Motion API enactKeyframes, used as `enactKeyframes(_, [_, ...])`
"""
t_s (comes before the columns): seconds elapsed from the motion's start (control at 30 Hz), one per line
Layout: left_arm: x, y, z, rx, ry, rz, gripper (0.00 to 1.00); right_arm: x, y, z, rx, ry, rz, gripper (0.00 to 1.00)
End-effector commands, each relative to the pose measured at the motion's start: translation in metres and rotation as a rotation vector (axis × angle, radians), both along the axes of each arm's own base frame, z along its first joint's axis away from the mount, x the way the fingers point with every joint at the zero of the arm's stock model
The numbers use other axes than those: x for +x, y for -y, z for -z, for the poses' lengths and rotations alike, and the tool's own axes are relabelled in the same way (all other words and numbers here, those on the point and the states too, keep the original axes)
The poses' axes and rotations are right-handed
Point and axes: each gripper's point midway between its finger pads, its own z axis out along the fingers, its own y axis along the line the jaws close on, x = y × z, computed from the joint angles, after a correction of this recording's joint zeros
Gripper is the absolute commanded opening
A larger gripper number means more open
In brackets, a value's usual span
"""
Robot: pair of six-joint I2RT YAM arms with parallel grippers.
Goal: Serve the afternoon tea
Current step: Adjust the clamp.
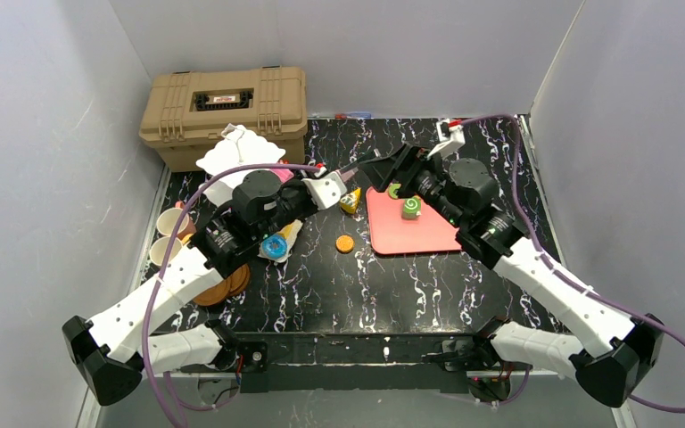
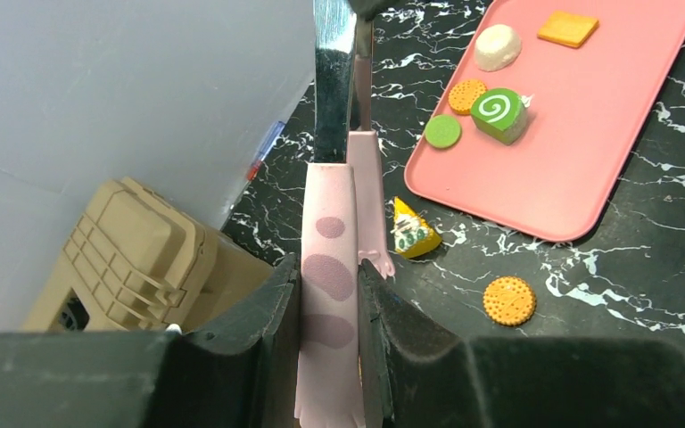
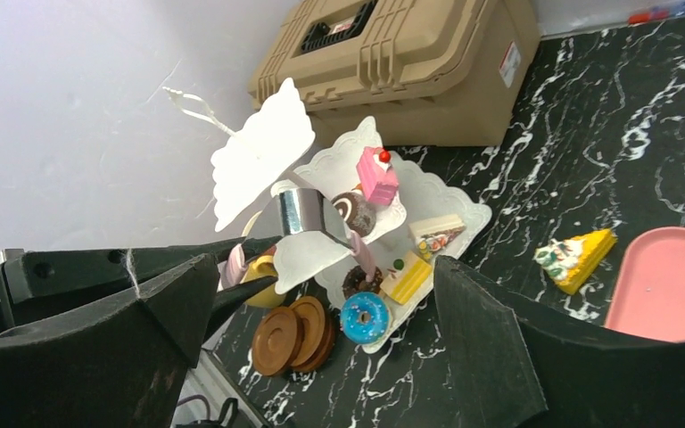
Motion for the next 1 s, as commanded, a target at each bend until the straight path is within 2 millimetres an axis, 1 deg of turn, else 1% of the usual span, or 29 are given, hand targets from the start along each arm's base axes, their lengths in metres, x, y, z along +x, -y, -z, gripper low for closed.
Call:
enactKeyframes(0.0, [-0.001,0.001,-0.020,-0.082,-0.019,-0.023,0.00,-0.001,-0.020,-0.029,0.133,0.060,-0.053,0.98])
enactKeyframes(0.03, [-0.001,0.001,-0.020,-0.081,-0.021,-0.023,0.00,-0.001,-0.024,-0.031,0.144,0.064,-0.064,0.98])
enactKeyframes(0.13, [-0.002,0.002,-0.019,-0.089,-0.030,-0.019,0.00,-0.001,-0.039,-0.027,0.146,0.053,-0.094,0.98])
enactKeyframes(0.27, [-0.003,0.005,-0.023,-0.106,-0.027,-0.006,0.00,-0.002,-0.056,-0.014,0.141,0.015,-0.131,0.99])
enactKeyframes(0.43, [-0.003,0.004,-0.031,-0.109,0.012,0.004,0.00,-0.002,-0.069,0.006,0.131,-0.061,-0.163,0.98])
enactKeyframes(0.57, [-0.008,0.008,-0.032,-0.101,0.036,0.047,0.00,-0.008,-0.079,0.002,0.129,-0.077,-0.221,0.98])
enactKeyframes(0.73, [-0.010,0.008,-0.033,-0.103,0.042,0.057,0.00,-0.007,-0.080,0.000,0.115,-0.073,-0.222,0.98])
enactKeyframes(0.83, [-0.013,0.009,-0.033,-0.102,0.040,0.071,0.00,-0.008,-0.085,0.001,0.118,-0.079,-0.246,0.95])
enactKeyframes(0.97, [-0.015,0.010,-0.032,-0.096,0.042,0.090,0.00,-0.009,-0.097,0.006,0.112,-0.110,-0.300,0.86])
